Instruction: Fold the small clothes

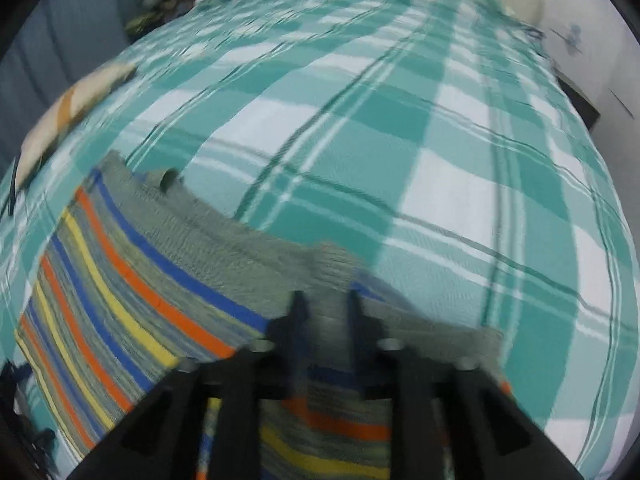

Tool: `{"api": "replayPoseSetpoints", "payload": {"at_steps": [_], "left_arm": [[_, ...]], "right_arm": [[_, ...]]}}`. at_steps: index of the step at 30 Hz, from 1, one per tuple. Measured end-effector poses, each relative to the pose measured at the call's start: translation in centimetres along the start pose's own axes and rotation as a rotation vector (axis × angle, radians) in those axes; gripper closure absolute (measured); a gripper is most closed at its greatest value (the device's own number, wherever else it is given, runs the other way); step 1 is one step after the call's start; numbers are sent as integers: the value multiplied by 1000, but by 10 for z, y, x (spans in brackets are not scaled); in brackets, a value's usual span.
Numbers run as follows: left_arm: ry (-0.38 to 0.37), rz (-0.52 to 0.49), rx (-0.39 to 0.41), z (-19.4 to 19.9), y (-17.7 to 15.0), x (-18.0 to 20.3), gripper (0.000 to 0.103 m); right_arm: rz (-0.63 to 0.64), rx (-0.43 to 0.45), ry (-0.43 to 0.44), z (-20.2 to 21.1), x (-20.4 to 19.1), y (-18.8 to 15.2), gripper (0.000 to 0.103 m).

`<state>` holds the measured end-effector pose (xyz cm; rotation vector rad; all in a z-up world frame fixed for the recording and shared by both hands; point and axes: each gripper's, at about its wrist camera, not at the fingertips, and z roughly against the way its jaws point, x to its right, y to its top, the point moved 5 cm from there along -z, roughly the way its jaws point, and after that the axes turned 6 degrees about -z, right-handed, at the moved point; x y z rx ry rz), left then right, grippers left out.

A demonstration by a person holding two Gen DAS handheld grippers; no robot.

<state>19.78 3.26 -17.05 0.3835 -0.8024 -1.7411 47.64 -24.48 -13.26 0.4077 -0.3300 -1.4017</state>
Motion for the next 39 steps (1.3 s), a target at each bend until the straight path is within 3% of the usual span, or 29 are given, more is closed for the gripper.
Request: {"api": "replayPoseSetpoints", "payload": {"at_steps": [4, 6, 10, 12, 13, 14, 16, 17, 19, 21, 24, 29, 30, 31, 34, 38, 39], "left_arm": [[1, -1, 0, 0, 0, 0, 1], [2, -1, 0, 0, 0, 1, 1], [3, -3, 0, 0, 0, 1, 1], [5, -5, 0, 0, 0, 1, 1], [9, -7, -1, 0, 0, 1, 1], [13, -8, -1, 0, 0, 1, 1], [18, -11, 1, 1, 0, 1, 1], [20, -11, -1, 1, 0, 1, 1], [24, -12, -2, 0, 0, 1, 1], [24, -13, -3, 0, 0, 1, 1], [24, -12, -2, 0, 0, 2, 1], [22, -12, -2, 1, 0, 2, 1], [21, -12, -1, 1, 0, 2, 1], [21, -11, 0, 1, 0, 2, 1], [21, -12, 1, 0, 0, 1, 1], [23, -13, -1, 1, 0, 2, 1], [25, -14, -2, 1, 0, 2, 1]], "right_arm": [[-168, 81, 47, 39, 45, -11, 73], [-195, 79, 83, 55, 52, -27, 74], [-58, -1, 212, 62, 20, -81, 79], [14, -59, 91, 44, 21, -110, 82], [-15, -64, 22, 37, 37, -123, 95], [-72, -36, 18, 41, 48, -125, 103], [-195, 6, -73, 55, 77, -127, 94], [-230, 29, -83, 63, 85, -126, 94], [-257, 50, -11, 73, 83, -118, 93], [-219, 70, 9, 78, 71, -103, 90], [-202, 99, -1, 69, 61, -76, 71], [-261, 45, -71, 26, 75, -53, 71], [-268, 20, -63, 22, 80, -56, 93], [-265, 22, -53, 22, 79, -55, 98], [-315, 136, -74, 45, 94, -57, 98], [-376, 45, -64, 24, 108, -69, 95], [-377, 57, -58, 27, 106, -68, 83]]}}
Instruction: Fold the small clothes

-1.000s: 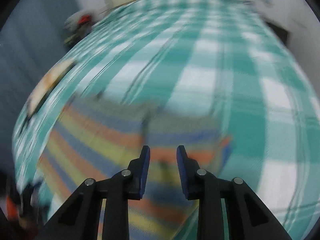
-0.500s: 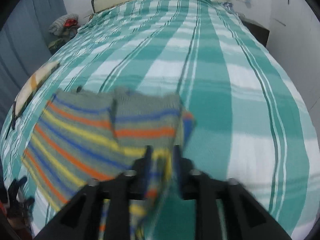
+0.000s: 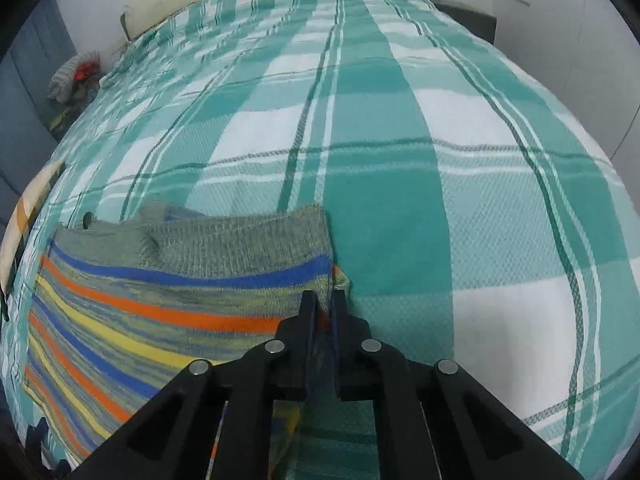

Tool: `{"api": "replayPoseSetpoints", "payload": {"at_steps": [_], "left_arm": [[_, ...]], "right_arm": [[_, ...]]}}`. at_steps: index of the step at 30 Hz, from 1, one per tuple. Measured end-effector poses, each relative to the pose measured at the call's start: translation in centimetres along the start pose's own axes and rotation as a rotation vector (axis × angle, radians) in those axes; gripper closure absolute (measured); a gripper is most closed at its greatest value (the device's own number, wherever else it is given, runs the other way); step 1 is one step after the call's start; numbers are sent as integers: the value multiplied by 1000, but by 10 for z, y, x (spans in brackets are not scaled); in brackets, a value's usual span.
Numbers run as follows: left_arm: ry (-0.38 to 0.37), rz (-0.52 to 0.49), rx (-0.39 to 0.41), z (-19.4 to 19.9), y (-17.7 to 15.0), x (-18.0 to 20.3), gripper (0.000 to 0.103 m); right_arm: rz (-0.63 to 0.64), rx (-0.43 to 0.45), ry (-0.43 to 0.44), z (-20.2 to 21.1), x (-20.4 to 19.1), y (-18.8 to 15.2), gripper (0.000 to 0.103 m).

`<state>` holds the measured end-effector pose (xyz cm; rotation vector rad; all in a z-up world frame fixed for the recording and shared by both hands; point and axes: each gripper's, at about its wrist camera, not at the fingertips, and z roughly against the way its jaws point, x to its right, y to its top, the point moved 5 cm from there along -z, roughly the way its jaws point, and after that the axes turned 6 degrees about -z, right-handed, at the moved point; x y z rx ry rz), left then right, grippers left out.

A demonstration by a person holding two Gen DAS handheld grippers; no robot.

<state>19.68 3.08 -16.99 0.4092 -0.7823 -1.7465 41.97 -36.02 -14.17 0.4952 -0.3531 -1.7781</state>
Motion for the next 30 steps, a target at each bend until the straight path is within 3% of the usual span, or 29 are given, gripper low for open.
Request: {"api": "replayPoseSetpoints", "payload": {"at_steps": [1, 2, 7, 10, 13, 17, 20, 24, 25, 27, 28, 29, 30], "left_arm": [[3, -2, -2, 0, 0, 0, 1], [9, -5, -5, 1, 0, 0, 1], [95, -115, -18, 25, 9, 24, 2], [-27, -218, 49, 46, 29, 76, 2], [-150, -419, 67, 44, 51, 148, 2], [-270, -587, 41, 5, 67, 222, 4], [-270, -635, -29, -41, 77, 253, 14], [-206, -725, -66, -84, 76, 277, 15], [-205, -718, -52, -87, 78, 280, 21], [-217, -705, -55, -91, 82, 286, 53], [-193, -707, -48, -92, 84, 289, 77], [-162, -707, -35, -93, 86, 287, 94], [-166, -688, -31, -93, 87, 286, 94]], "right_arm": [[-18, 5, 4, 3, 1, 1, 65], [-35, 9, 15, 5, 4, 2, 59], [-108, 14, 94, 26, 27, -9, 56], [-125, -14, 205, 35, 36, -24, 54], [-166, -66, 308, 37, 42, -39, 54], [-171, -88, 396, 51, 49, -55, 54], [-170, -118, 465, 61, 53, -63, 54], [-171, -122, 469, 64, 63, -62, 53], [-169, -120, 464, 62, 64, -60, 53], [-157, -118, 456, 54, 65, -50, 53], [-157, -118, 461, 48, 63, -43, 52], [-163, -124, 477, 41, 61, -37, 51], [-180, -140, 504, 29, 57, -29, 48]]}}
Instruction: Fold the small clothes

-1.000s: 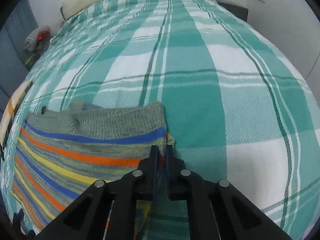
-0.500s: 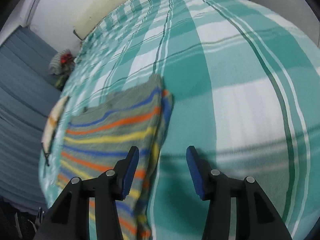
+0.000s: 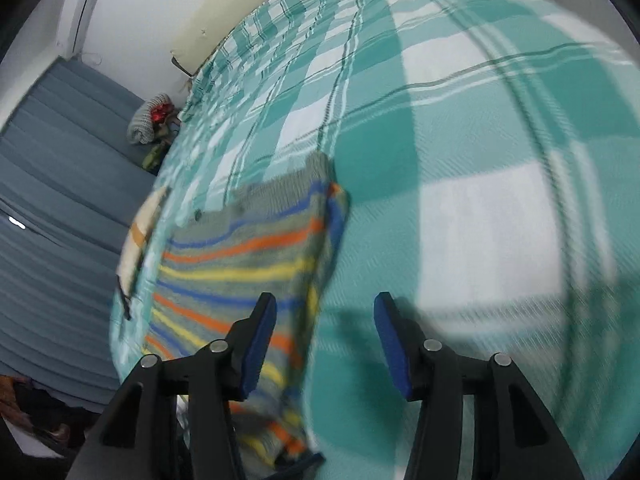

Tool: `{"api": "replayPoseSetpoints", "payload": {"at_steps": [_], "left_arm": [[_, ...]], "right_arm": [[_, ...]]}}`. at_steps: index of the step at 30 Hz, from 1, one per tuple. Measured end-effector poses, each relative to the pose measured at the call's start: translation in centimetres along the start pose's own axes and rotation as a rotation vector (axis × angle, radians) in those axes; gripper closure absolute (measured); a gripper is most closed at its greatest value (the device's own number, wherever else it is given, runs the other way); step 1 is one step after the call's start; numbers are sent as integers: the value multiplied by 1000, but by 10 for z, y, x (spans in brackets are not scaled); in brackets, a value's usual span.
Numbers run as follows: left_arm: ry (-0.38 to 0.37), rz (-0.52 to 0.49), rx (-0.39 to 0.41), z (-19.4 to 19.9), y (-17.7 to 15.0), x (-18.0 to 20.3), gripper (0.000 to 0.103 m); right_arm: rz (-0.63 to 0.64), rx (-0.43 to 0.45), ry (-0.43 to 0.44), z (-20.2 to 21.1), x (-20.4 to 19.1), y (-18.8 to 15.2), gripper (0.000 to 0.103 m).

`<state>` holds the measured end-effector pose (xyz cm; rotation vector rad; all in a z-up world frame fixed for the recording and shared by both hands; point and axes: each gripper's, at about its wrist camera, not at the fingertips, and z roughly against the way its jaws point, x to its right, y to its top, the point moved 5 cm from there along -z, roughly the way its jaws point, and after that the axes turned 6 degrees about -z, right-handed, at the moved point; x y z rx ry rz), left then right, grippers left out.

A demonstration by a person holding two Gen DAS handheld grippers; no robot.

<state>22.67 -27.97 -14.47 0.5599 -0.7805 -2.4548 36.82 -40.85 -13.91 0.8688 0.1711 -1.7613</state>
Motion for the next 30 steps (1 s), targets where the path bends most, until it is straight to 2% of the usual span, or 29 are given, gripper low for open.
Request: {"api": "replayPoseSetpoints", "payload": {"at_steps": [3, 6, 7, 8, 9, 11, 15, 17, 20, 22, 25, 29, 30], "left_arm": [[-61, 77, 36, 9, -6, -14, 96], [-118, 132, 63, 18, -12, -27, 96], [-145, 171, 71, 22, -15, -36, 96], [-169, 216, 83, 27, -15, -44, 96], [-186, 259, 99, 34, -16, -51, 96], [-201, 363, 149, 63, -29, -79, 96], [-177, 558, 249, 132, -72, -149, 96], [-137, 640, 271, 160, -102, -187, 96], [-80, 736, 272, 184, -140, -223, 96], [-35, 786, 257, 190, -169, -240, 96], [-2, 877, 232, 184, -204, -257, 96], [55, 967, 157, 164, -244, -264, 93], [73, 983, 123, 155, -242, -251, 91]], "right_arm": [[-41, -15, 8, -28, 4, 18, 47], [-94, 25, 56, -49, 3, 36, 48], [-132, 39, 87, -55, 4, 42, 66], [-153, 36, 96, -58, 4, 45, 89], [-159, 27, 81, -60, 3, 45, 94], [-130, 47, 61, -53, -12, 48, 94], [-36, 83, 120, -30, -75, 49, 94], [19, 72, 160, -36, -120, 48, 94], [88, 35, 206, -70, -192, 41, 94], [125, 5, 213, -105, -233, 33, 94], [157, -39, 195, -158, -273, 20, 94], [178, -86, 149, -217, -295, -3, 94], [182, -99, 151, -234, -300, -10, 88]]}}
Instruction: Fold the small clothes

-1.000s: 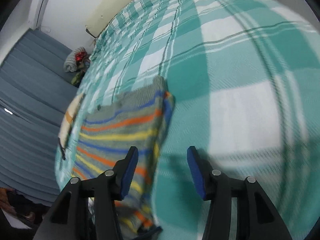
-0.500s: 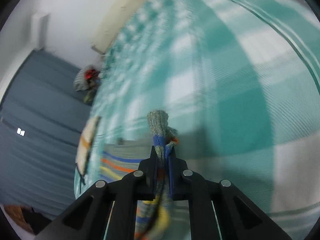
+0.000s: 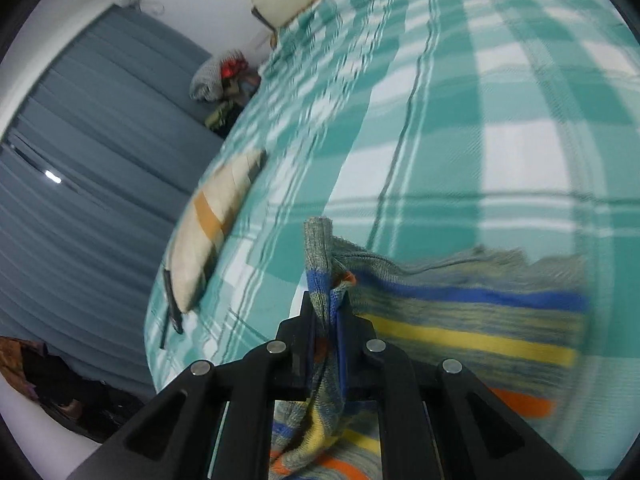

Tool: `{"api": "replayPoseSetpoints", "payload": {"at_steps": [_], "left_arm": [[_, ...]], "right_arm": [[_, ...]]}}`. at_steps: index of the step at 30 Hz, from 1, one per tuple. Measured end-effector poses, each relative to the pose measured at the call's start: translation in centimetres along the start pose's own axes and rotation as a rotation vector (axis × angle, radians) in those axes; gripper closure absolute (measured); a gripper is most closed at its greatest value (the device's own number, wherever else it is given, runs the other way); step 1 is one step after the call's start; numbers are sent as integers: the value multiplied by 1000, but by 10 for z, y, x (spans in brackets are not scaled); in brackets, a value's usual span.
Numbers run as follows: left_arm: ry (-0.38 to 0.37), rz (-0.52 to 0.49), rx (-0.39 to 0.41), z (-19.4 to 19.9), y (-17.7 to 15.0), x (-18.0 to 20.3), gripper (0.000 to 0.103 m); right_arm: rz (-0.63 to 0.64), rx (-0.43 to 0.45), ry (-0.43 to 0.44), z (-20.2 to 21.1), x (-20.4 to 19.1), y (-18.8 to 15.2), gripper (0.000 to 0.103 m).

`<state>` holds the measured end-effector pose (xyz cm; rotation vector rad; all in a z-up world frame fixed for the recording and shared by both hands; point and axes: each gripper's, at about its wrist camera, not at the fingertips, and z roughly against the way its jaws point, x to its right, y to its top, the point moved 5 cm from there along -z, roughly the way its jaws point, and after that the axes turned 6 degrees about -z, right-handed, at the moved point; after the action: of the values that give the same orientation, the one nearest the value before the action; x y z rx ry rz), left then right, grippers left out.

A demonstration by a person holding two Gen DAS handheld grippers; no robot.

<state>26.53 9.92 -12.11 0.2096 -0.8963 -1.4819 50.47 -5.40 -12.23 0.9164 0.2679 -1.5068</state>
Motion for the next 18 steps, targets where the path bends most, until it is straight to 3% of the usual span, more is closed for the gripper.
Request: {"api": "replayPoseSetpoints", "payload": {"at_steps": [1, 2, 3, 4, 5, 8, 11, 12, 15, 17, 18], "left_arm": [[37, 21, -22, -9, -1, -5, 82], [59, 53, -40, -18, 0, -12, 63], [62, 88, -47, -22, 4, -20, 54], [67, 108, -35, -16, 3, -25, 46], [68, 117, -11, -8, 4, -29, 43], [65, 96, 46, 12, 13, -31, 40], [21, 39, 88, 27, 20, -14, 40], [1, 11, 81, 26, 24, -4, 40], [-26, -83, -5, -4, 35, 24, 40], [18, -129, -96, -42, 37, 33, 42], [52, -139, -128, -54, 35, 32, 63]], "right_arm": [[-2, -8, 17, -8, -1, -2, 81], [-11, -13, 39, -15, -2, -5, 73], [-30, -10, 61, -20, -1, -8, 53], [-47, 9, 63, -18, 2, -11, 43], [-59, 30, 70, -10, 5, -14, 43], [-37, 104, 58, 28, 10, -21, 43], [115, 141, -54, 76, 9, -41, 45], [166, 141, -95, 89, 8, -51, 49], [323, 99, -195, 114, 6, -95, 62], [413, 44, -216, 112, 2, -129, 64], [436, 22, -210, 108, 2, -142, 66]]}}
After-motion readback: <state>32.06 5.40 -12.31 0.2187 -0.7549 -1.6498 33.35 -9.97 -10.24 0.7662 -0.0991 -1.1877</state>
